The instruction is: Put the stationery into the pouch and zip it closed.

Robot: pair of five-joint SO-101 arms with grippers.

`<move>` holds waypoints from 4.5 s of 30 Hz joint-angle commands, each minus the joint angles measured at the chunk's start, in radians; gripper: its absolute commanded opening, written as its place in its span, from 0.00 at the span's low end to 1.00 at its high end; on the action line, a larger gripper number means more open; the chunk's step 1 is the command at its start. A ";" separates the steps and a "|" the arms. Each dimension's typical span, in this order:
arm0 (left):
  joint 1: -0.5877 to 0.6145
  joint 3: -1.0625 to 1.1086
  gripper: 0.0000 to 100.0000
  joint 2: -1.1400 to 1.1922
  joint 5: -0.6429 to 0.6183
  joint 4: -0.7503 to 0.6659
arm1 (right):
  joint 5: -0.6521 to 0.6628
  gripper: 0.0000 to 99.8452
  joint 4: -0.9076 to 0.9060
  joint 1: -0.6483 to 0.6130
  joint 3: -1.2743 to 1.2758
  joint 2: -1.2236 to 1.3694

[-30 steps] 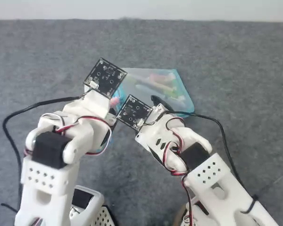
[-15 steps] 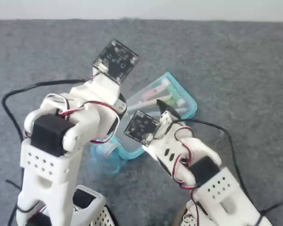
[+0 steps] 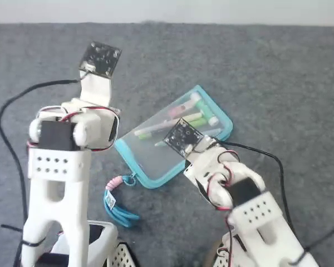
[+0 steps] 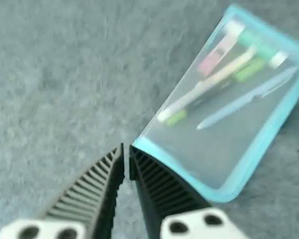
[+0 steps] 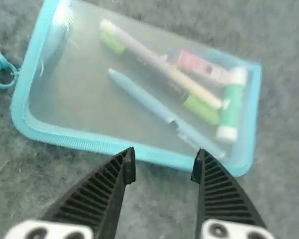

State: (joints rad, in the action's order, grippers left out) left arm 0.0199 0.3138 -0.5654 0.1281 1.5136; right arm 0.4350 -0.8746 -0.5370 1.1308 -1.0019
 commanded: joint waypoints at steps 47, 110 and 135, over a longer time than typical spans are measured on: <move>0.121 0.400 0.13 0.453 0.562 -0.287 | -0.175 0.01 -0.076 -0.166 -0.416 0.722; -0.003 0.668 0.17 0.249 0.717 -0.316 | -0.269 0.01 -0.024 0.079 -0.304 0.645; -0.012 0.578 0.01 0.310 0.624 -0.333 | -0.269 0.01 -0.028 0.084 -0.304 0.642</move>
State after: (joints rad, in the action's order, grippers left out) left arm 0.0046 0.9735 -0.1757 0.7894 1.1285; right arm 0.1695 -0.8915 -0.4680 0.8761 -0.3406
